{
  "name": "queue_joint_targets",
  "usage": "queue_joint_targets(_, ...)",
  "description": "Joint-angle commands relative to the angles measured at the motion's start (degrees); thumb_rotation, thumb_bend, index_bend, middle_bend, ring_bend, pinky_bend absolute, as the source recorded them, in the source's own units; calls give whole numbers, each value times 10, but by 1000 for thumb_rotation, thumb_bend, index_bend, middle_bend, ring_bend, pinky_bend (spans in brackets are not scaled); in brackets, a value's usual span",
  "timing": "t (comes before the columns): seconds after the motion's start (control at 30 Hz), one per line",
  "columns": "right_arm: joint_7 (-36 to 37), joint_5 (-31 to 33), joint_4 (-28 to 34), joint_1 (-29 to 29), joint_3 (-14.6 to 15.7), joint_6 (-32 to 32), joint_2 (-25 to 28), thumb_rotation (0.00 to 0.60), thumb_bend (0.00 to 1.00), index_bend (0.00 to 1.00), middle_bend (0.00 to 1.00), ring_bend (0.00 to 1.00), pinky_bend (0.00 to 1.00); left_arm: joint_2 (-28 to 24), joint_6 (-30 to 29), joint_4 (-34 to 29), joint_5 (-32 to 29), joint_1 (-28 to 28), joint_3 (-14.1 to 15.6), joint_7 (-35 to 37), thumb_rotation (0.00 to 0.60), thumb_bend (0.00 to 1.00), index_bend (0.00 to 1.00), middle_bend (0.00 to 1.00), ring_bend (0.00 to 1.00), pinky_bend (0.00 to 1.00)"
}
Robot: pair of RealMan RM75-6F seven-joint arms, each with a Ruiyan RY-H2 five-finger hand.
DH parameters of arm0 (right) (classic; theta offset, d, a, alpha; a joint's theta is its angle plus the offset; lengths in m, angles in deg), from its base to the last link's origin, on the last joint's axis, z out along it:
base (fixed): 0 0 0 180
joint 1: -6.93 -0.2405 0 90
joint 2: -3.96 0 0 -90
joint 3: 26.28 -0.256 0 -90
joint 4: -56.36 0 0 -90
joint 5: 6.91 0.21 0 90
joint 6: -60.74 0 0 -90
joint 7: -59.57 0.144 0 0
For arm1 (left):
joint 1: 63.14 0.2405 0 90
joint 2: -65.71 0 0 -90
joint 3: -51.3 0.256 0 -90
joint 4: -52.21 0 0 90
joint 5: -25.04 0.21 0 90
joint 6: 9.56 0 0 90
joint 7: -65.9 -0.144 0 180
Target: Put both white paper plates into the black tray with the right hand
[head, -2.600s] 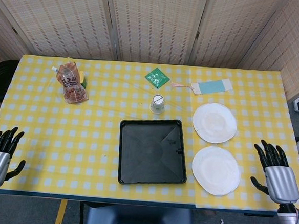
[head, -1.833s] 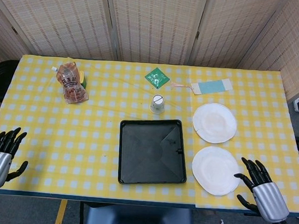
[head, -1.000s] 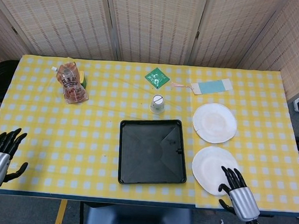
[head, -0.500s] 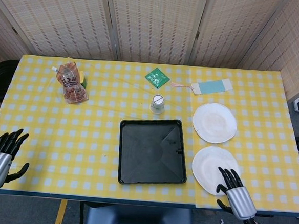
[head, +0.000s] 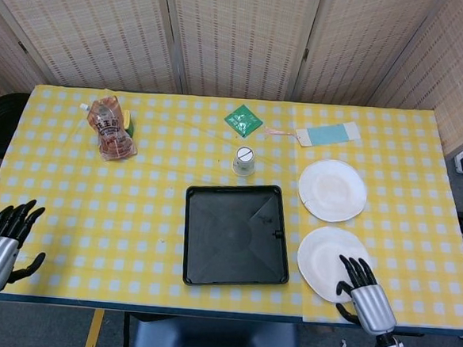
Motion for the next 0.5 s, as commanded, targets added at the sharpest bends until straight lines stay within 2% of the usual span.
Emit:
queue_joint_targets(0.03,1,2,-2,-2,0,2,-1,600,291,559,66,0,0,0,0,0,-1,0,0,-1,600,385,0,0,0,0)
queue_joint_targets(0.5,-1,14,-5,-7,1,20,-2,600,413,584,76,4,0,0,-2,1,-2,0,-1,0,600,384,0,0,0,0)
